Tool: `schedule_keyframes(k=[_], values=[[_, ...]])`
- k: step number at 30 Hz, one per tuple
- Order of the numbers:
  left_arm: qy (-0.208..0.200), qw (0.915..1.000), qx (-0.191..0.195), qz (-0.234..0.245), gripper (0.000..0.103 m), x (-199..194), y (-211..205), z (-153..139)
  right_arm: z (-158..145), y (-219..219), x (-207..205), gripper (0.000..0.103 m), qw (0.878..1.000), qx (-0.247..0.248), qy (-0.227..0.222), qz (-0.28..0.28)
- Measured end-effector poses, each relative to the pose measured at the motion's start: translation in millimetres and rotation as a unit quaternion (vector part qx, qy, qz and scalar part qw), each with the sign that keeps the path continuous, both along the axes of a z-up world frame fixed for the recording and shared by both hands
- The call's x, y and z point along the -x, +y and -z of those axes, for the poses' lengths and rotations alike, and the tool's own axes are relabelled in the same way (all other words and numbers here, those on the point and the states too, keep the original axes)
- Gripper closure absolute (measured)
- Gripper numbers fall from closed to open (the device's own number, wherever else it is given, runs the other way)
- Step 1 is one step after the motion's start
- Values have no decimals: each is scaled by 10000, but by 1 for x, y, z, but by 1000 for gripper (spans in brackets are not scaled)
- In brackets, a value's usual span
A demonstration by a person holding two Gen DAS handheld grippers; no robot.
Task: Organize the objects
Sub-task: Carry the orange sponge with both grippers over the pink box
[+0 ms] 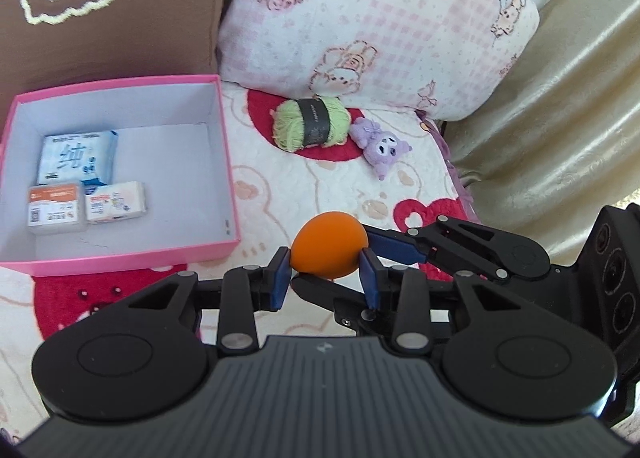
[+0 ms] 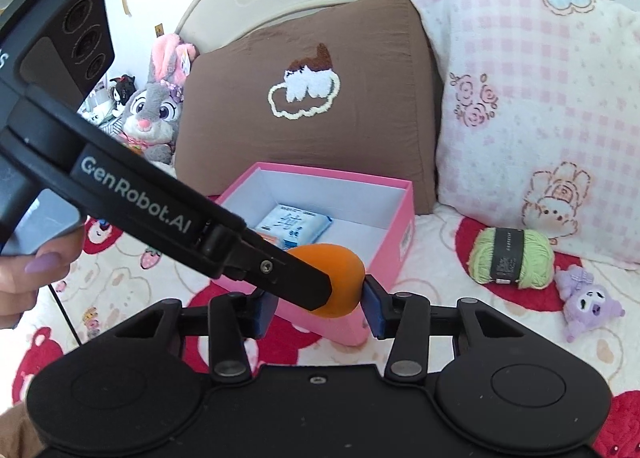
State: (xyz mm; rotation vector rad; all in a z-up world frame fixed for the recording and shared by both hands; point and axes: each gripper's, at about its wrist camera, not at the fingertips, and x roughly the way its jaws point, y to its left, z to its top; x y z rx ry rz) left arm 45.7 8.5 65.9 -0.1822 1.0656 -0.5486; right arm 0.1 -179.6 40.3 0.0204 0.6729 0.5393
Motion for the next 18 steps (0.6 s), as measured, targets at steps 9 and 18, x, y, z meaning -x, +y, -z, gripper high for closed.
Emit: schedule_keyframes(k=[9,18], values=[[271,9978,-276,-532,68,-14,34,-23,-18,32,-26,53,9978,-421,497,-139],[322,9946,-606,-779,67,-37,64,-28,-19,69,-61,53,9940,-603,783,-461]])
